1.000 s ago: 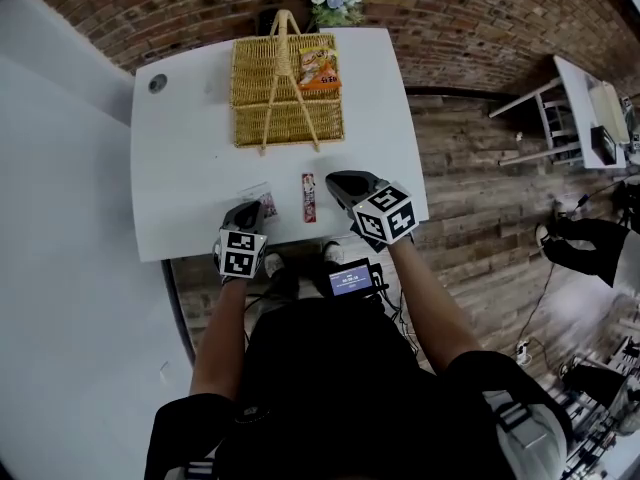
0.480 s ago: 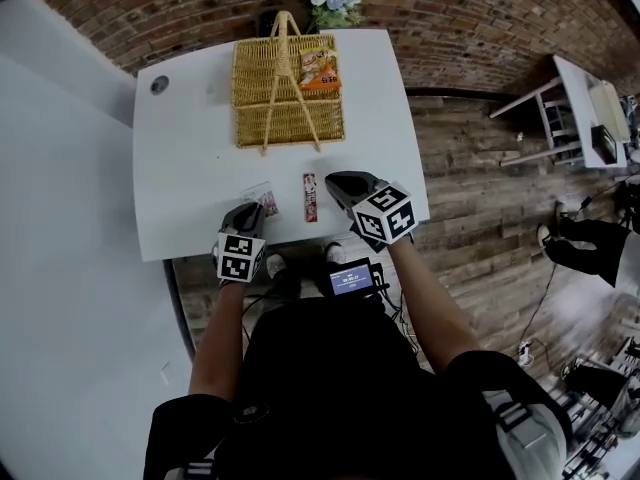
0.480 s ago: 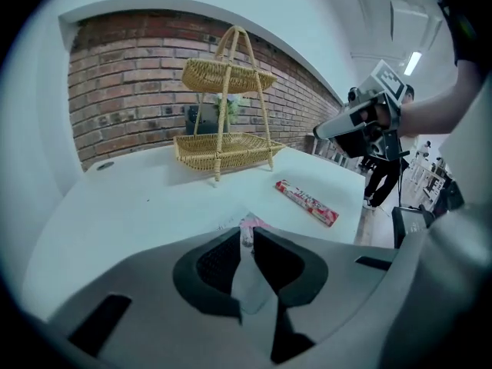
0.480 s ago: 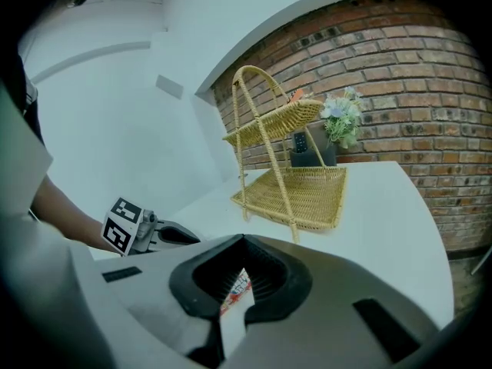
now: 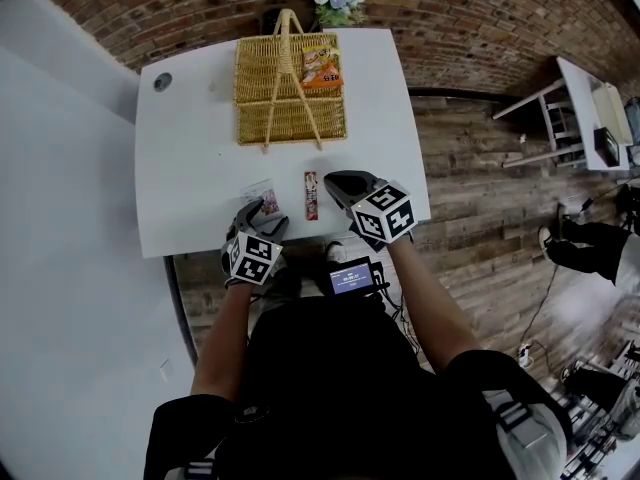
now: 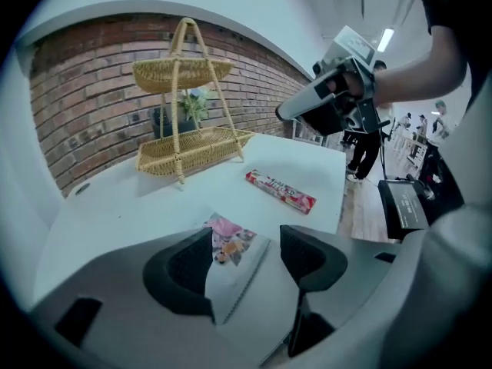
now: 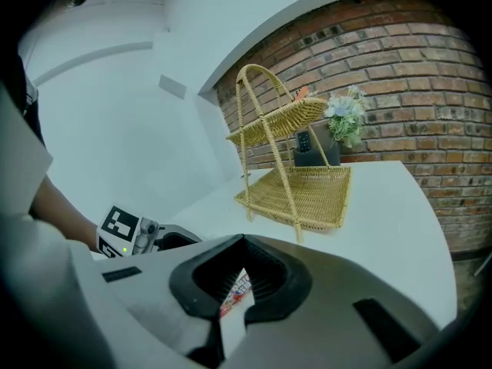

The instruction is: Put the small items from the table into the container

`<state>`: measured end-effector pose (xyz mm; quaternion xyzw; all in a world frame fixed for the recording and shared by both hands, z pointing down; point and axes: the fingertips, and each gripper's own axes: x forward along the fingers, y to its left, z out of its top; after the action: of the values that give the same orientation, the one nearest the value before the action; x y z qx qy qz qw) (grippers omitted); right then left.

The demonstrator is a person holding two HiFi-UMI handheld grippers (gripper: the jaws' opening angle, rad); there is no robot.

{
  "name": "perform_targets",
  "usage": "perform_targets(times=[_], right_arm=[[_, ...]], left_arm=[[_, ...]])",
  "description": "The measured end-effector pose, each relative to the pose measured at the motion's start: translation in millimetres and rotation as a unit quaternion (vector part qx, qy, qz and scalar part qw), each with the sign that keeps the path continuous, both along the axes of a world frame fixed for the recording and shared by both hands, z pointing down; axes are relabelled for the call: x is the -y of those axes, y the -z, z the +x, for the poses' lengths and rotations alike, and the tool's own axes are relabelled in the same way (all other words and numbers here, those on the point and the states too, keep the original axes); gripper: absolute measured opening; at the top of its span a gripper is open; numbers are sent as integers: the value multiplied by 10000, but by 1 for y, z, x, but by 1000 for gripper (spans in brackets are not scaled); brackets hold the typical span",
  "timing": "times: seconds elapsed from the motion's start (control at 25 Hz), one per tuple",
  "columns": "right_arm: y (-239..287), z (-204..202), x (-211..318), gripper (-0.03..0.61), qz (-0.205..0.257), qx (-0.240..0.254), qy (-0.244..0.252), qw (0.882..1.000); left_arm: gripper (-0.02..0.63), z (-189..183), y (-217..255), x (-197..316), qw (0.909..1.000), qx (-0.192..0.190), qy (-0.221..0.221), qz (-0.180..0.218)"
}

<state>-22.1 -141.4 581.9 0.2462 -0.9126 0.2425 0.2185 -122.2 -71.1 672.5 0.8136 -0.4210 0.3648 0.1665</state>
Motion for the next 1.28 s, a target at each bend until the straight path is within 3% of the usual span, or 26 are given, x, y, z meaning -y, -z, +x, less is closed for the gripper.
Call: perform_targets(times=[0.28,0.6,0.68,1.28], right_arm=[[0,16,1,14,0,-13,-118,9999],[1,22,2,14,25,12,-176,9998],[1,23,3,14,31,4,-188,9998],[7,28,1,14,84,-29,-263,9996]], left_arm=[[267,0,-5,2,9999,36,134,-66],[193,-4,-5,8,9997,-12,207,-96],[115,-5,-5,9,9997,-20,234,-103],[25,-16,-4,13,9983,-289,456,-239]])
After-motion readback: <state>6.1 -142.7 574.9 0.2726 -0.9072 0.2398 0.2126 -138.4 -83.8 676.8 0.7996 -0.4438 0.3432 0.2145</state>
